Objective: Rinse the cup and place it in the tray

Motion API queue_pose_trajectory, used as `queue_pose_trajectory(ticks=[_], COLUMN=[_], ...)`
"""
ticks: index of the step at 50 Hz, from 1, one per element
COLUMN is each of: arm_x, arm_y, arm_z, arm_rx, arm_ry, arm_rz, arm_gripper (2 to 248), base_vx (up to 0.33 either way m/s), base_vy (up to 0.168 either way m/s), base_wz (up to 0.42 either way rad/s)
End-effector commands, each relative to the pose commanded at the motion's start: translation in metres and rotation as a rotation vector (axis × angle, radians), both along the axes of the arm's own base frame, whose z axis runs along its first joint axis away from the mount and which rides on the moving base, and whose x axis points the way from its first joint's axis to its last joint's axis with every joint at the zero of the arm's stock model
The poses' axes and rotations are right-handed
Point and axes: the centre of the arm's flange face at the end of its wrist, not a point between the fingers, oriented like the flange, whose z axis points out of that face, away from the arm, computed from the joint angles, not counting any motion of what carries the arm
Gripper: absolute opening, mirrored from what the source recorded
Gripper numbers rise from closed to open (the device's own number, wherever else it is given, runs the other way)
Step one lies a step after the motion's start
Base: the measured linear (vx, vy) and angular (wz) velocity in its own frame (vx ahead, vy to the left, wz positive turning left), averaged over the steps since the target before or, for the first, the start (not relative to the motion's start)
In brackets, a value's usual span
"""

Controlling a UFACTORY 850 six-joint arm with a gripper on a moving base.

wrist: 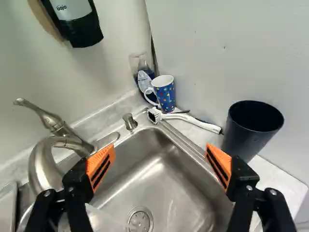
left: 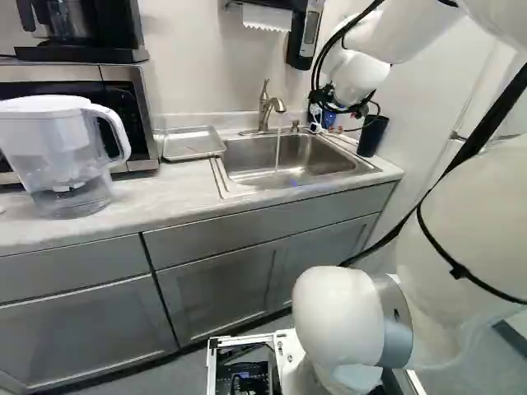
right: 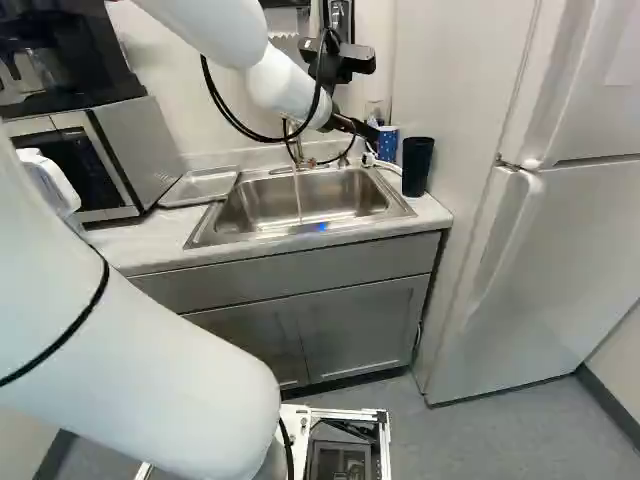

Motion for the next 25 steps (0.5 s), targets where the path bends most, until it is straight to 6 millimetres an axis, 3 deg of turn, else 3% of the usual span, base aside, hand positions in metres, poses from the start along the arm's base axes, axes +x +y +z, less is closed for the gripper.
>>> queue_pose_trajectory(ticks=[25], arm_x=[0.004], arm_y=[-0.011], arm_z=[-0.019], arm_rx=[0.005], arm_ry=[-0.054], arm_rz=[-0.123], arm_gripper=[247], base_vx=[0.0], base_vy=[0.0], base_wz=[0.0])
